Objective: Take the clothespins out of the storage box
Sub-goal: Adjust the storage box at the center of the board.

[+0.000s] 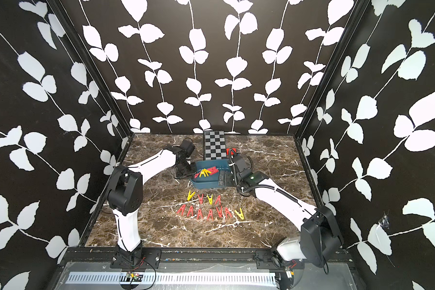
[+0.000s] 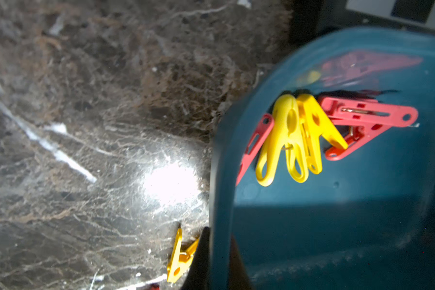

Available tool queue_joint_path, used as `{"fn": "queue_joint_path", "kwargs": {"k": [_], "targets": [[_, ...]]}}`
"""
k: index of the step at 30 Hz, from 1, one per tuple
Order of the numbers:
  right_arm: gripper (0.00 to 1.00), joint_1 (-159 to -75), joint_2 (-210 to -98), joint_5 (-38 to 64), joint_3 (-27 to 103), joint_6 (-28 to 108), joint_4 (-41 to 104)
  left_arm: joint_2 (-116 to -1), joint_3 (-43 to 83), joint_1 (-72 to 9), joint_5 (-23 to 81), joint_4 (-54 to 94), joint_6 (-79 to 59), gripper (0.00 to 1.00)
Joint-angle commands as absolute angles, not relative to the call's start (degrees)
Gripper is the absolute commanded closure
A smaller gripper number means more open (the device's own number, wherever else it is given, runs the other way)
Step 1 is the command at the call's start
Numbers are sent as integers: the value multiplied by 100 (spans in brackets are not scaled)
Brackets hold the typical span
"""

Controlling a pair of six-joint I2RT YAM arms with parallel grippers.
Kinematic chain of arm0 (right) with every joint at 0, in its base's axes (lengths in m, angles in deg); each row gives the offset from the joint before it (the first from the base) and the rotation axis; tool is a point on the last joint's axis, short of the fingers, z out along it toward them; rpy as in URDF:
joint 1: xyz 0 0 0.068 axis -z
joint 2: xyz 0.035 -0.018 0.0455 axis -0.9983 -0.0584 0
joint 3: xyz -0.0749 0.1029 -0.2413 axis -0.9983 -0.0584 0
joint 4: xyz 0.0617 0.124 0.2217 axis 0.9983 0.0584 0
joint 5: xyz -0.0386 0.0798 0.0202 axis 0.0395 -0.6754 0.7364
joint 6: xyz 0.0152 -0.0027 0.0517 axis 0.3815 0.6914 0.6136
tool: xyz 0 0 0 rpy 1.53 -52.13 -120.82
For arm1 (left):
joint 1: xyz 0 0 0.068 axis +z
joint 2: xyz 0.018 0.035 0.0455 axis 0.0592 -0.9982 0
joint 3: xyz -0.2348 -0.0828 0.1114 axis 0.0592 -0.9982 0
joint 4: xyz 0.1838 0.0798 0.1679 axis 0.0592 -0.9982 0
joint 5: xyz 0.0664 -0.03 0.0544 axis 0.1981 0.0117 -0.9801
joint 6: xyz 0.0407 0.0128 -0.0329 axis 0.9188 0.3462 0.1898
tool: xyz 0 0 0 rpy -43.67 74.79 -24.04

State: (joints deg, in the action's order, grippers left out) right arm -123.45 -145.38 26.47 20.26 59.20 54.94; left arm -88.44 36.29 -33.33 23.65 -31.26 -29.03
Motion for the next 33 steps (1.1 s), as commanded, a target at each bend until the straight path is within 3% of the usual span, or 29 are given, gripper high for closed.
{"fn": "queue_joint_path", "kwargs": {"k": [1,7,17,23,27,33], "targets": [[1,-12336,-14529,2735,2199,5922,5570,-8864,3564,-3445,1974,-2826,-2560,100],[1,-12335,-14629,2723,2282,5869,5614,-8793,3323,-3556,1742,-2511,-2292,100],[1,-12330,-15347,2471,2882,5495,5785,-8798,3207,-3557,1795,-2351,-2210,70],[1,-12330,-15933,2345,3347,5189,5926,-8600,3249,-3562,1775,-2364,-2192,66],[6,-12330,-16301,2335,3615,5141,6016,-8275,3266,-3557,1687,-2385,-2185,54],[15,-12308,-16909,2467,4245,5382,6292,-7709,3189,-3547,1564,-2455,-2209,26]]}}
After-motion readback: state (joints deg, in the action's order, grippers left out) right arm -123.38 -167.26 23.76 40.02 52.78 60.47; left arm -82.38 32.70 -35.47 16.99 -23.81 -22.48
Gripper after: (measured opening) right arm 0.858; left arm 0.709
